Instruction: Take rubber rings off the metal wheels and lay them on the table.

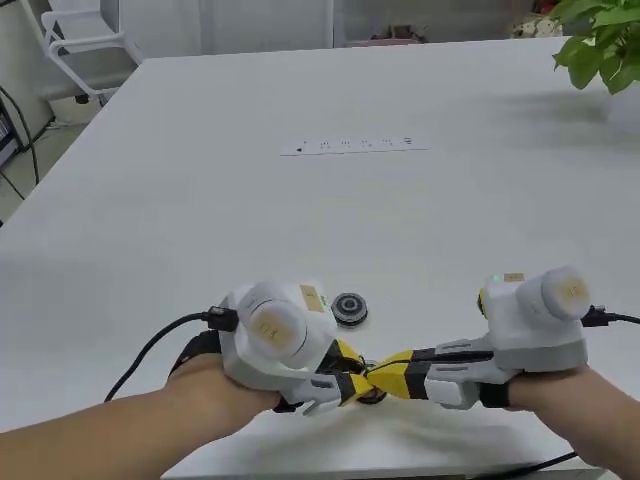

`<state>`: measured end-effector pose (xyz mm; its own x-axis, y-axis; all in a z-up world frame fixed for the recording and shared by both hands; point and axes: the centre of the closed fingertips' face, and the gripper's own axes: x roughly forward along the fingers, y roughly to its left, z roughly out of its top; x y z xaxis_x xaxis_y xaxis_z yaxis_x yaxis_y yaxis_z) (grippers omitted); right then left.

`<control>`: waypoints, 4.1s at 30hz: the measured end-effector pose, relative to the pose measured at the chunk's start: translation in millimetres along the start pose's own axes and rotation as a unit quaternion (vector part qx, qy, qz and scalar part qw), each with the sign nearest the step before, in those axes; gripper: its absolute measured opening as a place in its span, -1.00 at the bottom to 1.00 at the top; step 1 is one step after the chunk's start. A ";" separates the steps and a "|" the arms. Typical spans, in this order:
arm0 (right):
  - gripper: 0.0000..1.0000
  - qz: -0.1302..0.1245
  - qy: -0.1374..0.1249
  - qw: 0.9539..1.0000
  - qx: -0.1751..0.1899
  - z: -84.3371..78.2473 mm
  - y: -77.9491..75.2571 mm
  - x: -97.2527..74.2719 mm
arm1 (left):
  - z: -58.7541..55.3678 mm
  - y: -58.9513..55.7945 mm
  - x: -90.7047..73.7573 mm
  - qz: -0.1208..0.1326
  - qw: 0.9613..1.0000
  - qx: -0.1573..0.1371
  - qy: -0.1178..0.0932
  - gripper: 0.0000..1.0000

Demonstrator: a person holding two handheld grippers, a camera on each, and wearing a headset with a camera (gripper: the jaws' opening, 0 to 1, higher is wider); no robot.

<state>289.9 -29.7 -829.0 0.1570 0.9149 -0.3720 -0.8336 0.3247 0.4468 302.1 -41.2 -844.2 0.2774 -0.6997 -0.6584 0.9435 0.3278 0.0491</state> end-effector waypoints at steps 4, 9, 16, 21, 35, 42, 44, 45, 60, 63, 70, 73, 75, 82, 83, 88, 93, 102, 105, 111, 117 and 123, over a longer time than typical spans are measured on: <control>-1.00 -0.015 0.008 1.000 -0.012 -4.4 -6.7 -2.4 | 0.5 -0.3 0.3 0.002 1.000 0.005 -0.002 -0.75; -1.00 -0.020 0.009 1.000 -0.010 -6.0 -9.9 -3.1 | 0.4 -1.7 -0.4 -0.003 1.000 0.006 -0.002 -0.72; -1.00 -0.015 0.000 1.000 -0.004 -1.8 -7.7 -4.3 | 0.1 -8.5 -6.4 -0.024 1.000 0.009 0.000 -0.58; -1.00 -0.011 -0.008 1.000 -0.002 3.0 -5.7 -6.6 | 7.0 -8.2 -16.7 -0.025 1.000 0.003 -0.010 -0.50; -1.00 -0.003 -0.030 1.000 -0.005 27.4 -1.5 -13.6 | 18.6 -6.2 -59.3 -0.012 0.998 -0.024 -0.049 -0.13; -1.00 0.004 -0.032 0.999 -0.010 39.2 5.5 -7.9 | 20.0 3.4 -82.2 0.011 0.997 -0.039 -0.067 0.04; -1.00 0.006 -0.029 0.999 -0.014 40.7 6.8 -5.7 | 18.8 7.3 -88.3 0.021 0.996 -0.042 -0.070 0.12; -1.00 0.008 -0.027 0.999 -0.016 41.7 7.4 -3.8 | 18.4 9.3 -92.2 0.027 0.996 -0.042 -0.072 0.14; -1.00 0.029 0.011 0.999 -0.041 47.5 6.7 24.5 | 2.4 28.7 -129.2 0.082 0.991 -0.064 -0.083 0.33; -1.00 0.033 0.022 0.998 -0.045 45.2 6.5 29.6 | 0.7 27.7 -132.5 0.086 0.991 -0.065 -0.082 0.38; -1.00 0.037 0.043 0.997 -0.049 38.9 3.0 40.3 | -3.0 26.2 -135.9 0.089 0.991 -0.069 -0.078 0.45; -1.00 0.037 0.054 0.997 -0.050 34.3 -1.1 44.2 | -4.1 25.9 -136.2 0.089 0.991 -0.071 -0.077 0.46; -1.00 0.036 0.065 0.996 -0.052 29.2 -3.6 46.7 | -4.8 26.1 -136.3 0.089 0.991 -0.072 -0.076 0.46; -1.00 0.029 0.085 0.994 -0.061 20.5 -8.4 51.9 | -7.1 26.5 -135.3 0.089 0.990 -0.075 -0.075 0.46; -1.00 0.026 0.087 0.994 -0.064 20.0 -9.1 52.3 | -7.6 26.6 -135.1 0.089 0.990 -0.076 -0.074 0.46; -0.95 0.017 0.096 0.992 -0.078 17.0 -13.6 53.3 | -10.1 26.6 -134.5 0.087 0.991 -0.078 -0.071 0.46; -0.86 0.012 0.096 0.992 -0.082 16.6 -15.3 52.4 | -10.7 27.5 -134.5 0.086 0.991 -0.079 -0.069 0.46; -0.58 0.007 0.088 0.993 -0.081 19.5 -16.2 50.5 | -11.9 27.2 -133.2 0.082 0.991 -0.080 -0.066 0.44; -0.50 0.008 0.085 0.993 -0.082 21.5 -15.0 50.7 | -12.0 27.4 -132.5 0.081 0.991 -0.081 -0.065 0.43; -0.34 0.009 0.078 0.993 -0.091 26.3 -12.1 47.6 | -10.8 27.4 -130.3 0.076 0.992 -0.080 -0.063 0.42; -0.27 0.008 0.063 0.994 -0.091 32.5 -11.7 36.5 | -6.8 27.4 -123.3 0.069 0.993 -0.077 -0.064 0.41; -0.23 0.002 0.048 0.995 -0.092 37.8 -13.8 21.7 | -3.0 28.7 -115.5 0.060 0.994 -0.072 -0.063 0.41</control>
<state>324.9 -5.2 -812.6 0.1094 0.8866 -0.4495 -0.9180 0.2635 0.2963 296.5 50.9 -769.1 0.4157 -0.7208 -0.5547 0.8688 0.4952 0.0077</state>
